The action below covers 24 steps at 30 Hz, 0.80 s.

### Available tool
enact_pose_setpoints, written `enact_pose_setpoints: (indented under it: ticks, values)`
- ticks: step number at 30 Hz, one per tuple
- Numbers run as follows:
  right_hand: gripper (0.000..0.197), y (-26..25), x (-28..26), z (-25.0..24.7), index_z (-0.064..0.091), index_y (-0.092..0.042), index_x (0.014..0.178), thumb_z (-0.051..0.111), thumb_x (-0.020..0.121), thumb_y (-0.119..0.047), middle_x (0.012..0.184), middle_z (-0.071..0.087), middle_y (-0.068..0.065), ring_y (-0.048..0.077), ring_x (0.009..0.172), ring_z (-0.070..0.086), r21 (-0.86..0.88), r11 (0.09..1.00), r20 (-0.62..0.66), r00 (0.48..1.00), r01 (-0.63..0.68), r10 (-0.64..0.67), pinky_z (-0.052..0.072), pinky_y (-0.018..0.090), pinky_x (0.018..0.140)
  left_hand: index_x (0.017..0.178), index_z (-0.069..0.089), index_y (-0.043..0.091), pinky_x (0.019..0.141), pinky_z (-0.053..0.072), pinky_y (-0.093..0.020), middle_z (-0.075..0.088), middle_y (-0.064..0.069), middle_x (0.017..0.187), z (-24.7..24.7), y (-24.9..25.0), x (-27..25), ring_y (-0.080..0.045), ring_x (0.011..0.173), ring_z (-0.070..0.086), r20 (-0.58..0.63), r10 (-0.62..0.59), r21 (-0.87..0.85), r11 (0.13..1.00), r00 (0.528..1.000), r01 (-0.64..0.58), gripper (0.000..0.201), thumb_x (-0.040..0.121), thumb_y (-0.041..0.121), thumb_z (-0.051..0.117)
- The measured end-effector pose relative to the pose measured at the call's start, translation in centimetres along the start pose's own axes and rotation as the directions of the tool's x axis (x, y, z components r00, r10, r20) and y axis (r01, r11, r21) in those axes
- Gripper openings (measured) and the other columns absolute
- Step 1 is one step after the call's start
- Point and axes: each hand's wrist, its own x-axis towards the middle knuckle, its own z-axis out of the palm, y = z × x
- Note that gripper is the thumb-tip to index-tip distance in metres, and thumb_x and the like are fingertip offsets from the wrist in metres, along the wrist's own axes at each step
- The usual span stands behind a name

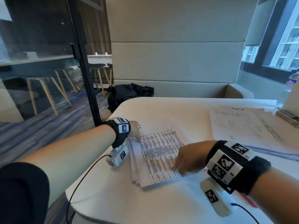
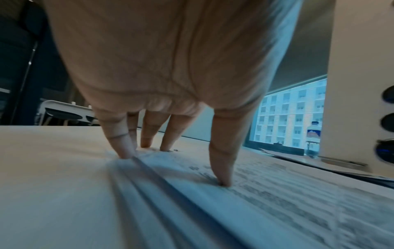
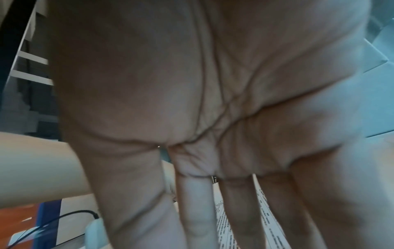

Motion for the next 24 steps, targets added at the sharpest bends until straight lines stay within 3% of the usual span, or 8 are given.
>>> enact_pose_setpoints:
  ticks: [4, 6, 8, 12, 16, 19, 22, 24]
  values:
    - [0.038, 0.2, 0.4, 0.1, 0.067, -0.022, 0.118, 0.063, 0.081, -0.031, 0.121, 0.067, -0.006, 0.014, 0.111, 0.062, 0.015, 1.0, 0.002, 1.0, -0.005, 0.005, 0.046, 0.038, 0.098, 0.136, 0.044, 0.003, 0.1, 0.044, -0.038, 0.053, -0.008, 0.131, -0.2, -0.8, 1.2, -0.027, 0.115, 0.052, -0.014, -0.053, -0.056, 0.997, 0.998, 0.052, 0.084, 0.071, 0.044, 0.08]
    - [0.036, 0.3, 0.2, 0.1, 0.067, -0.023, 0.119, 0.064, 0.083, -0.028, 0.125, 0.065, -0.007, 0.012, 0.114, 0.06, 0.052, 0.999, 0.001, 1.0, 0.013, -0.013, 0.045, 0.038, 0.1, 0.133, 0.049, 0.002, 0.099, 0.047, -0.04, 0.057, -0.009, 0.129, -0.4, -1.3, 1.6, -0.026, 0.108, 0.056, -0.005, -0.069, -0.097, 0.993, 0.998, 0.069, 0.089, 0.065, 0.049, 0.083]
    - [0.035, 0.4, 0.1, 0.1, 0.068, -0.025, 0.119, 0.063, 0.084, -0.025, 0.127, 0.063, -0.011, 0.01, 0.113, 0.06, 0.073, 0.997, -0.015, 0.999, 0.029, -0.028, 0.045, 0.037, 0.1, 0.119, 0.055, 0.001, 0.093, 0.05, -0.037, 0.062, -0.007, 0.116, -0.3, -1.4, 1.6, -0.026, 0.1, 0.059, -0.004, -0.09, -0.131, 0.987, 0.996, 0.089, 0.079, 0.064, 0.048, 0.084]
    - [0.036, 0.6, 0.3, 0.4, 0.069, -0.02, 0.115, 0.063, 0.08, -0.027, 0.123, 0.066, -0.007, 0.013, 0.114, 0.06, 0.071, 0.997, -0.029, 0.999, 0.026, -0.024, 0.046, 0.04, 0.1, 0.08, 0.057, 0.012, 0.064, 0.041, -0.024, 0.055, -0.002, 0.081, -0.2, -1.3, 1.1, -0.022, 0.083, 0.05, -0.199, -0.071, -0.324, 0.946, 0.977, 0.003, 0.018, 0.081, 0.018, 0.074]
    - [0.037, 0.4, 0.1, 0.3, 0.068, -0.021, 0.115, 0.063, 0.079, -0.028, 0.121, 0.066, -0.008, 0.014, 0.11, 0.061, 0.074, 0.997, -0.035, 0.999, 0.02, -0.017, 0.047, 0.039, 0.097, 0.067, 0.062, 0.019, 0.074, 0.043, -0.021, 0.064, -0.001, 0.088, -0.7, -0.7, -0.4, -0.02, 0.093, 0.058, -0.373, -0.034, -0.635, 0.738, 0.927, -0.229, 0.02, 0.078, 0.009, 0.076]
    - [0.038, 0.3, -0.1, 0.2, 0.068, -0.023, 0.116, 0.064, 0.08, -0.03, 0.122, 0.066, -0.008, 0.014, 0.109, 0.06, 0.082, 0.996, -0.047, 0.999, 0.018, -0.014, 0.047, 0.039, 0.097, 0.066, 0.06, 0.018, 0.078, 0.037, -0.015, 0.062, -0.001, 0.096, -1.1, 0.7, -2.7, -0.013, 0.094, 0.055, -0.498, -0.041, -0.715, 0.584, 0.866, -0.384, 0.023, 0.077, 0.007, 0.077]
    - [0.039, 0.1, -0.3, 0.3, 0.068, -0.024, 0.117, 0.065, 0.079, -0.032, 0.122, 0.066, -0.008, 0.014, 0.109, 0.061, 0.082, 0.997, -0.061, 0.998, 0.013, -0.008, 0.047, 0.039, 0.098, 0.077, 0.062, 0.015, 0.07, 0.042, -0.009, 0.064, 0.0, 0.094, -1.6, 2.2, -5.1, -0.012, 0.093, 0.059, -0.608, -0.02, -0.713, 0.454, 0.794, -0.534, 0.019, 0.079, 0.0, 0.074]
    - [0.038, 0.0, -0.5, 0.2, 0.068, -0.025, 0.118, 0.065, 0.081, -0.033, 0.124, 0.065, -0.009, 0.013, 0.11, 0.06, 0.086, 0.996, -0.054, 0.998, 0.021, -0.017, 0.046, 0.039, 0.1, 0.099, 0.059, 0.02, 0.072, 0.053, -0.021, 0.065, -0.001, 0.097, -1.7, 2.7, -6.1, -0.017, 0.091, 0.063, -0.647, -0.013, -0.711, 0.37, 0.762, -0.597, 0.035, 0.079, -0.006, 0.07]
